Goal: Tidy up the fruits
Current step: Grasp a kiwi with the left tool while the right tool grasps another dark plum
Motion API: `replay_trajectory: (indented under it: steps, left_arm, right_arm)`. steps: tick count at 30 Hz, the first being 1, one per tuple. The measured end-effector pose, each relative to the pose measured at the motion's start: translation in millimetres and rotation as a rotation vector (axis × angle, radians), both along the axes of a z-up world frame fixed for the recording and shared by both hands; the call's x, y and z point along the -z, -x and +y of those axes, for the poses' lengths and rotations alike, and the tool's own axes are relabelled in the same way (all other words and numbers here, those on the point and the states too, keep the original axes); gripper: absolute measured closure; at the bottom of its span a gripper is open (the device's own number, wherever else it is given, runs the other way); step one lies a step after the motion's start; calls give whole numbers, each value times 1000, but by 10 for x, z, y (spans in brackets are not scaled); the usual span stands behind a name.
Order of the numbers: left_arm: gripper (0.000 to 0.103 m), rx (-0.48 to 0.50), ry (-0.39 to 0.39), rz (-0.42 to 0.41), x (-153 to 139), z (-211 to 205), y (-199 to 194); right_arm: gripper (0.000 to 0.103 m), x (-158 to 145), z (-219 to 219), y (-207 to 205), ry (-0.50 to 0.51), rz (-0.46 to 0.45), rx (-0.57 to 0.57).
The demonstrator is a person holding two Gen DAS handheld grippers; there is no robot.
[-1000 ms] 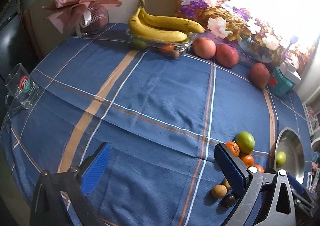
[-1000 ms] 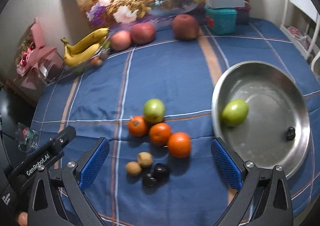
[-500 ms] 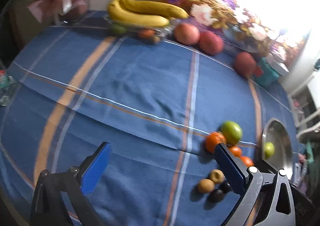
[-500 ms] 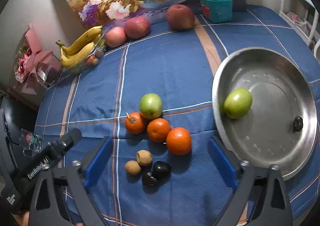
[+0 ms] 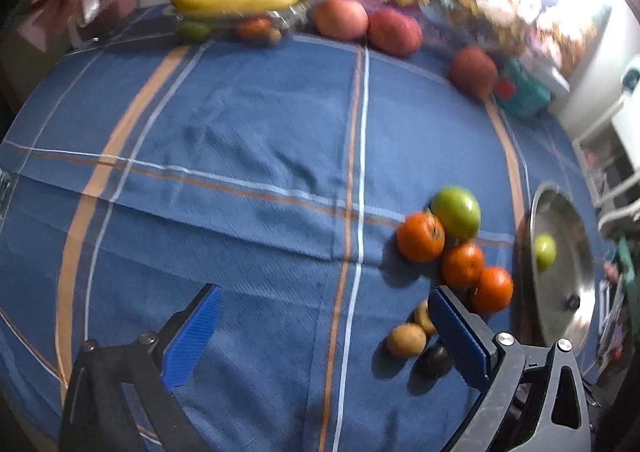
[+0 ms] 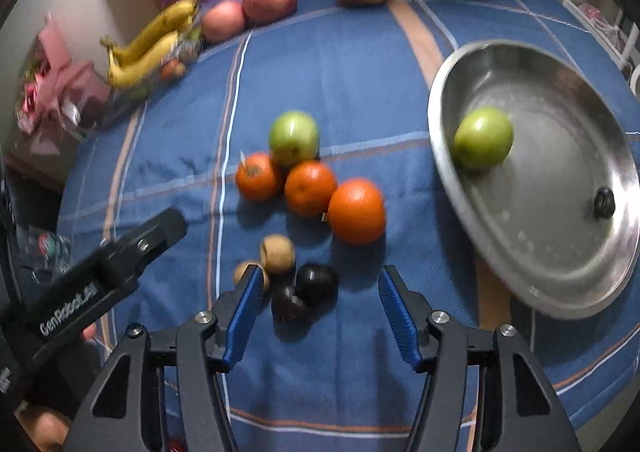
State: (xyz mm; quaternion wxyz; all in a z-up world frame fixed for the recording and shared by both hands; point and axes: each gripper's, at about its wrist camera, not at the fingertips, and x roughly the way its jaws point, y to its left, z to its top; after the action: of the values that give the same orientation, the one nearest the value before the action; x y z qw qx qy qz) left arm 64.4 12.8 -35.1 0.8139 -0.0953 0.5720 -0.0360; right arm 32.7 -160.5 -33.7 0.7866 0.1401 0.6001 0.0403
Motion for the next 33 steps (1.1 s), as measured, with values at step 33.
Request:
replay_trajectory:
  steps: [33]
  left_arm:
    - [17,-34,48,99,195,-4,-8]
  right_arm:
    - [67,293,129,-68,-56,103,-27]
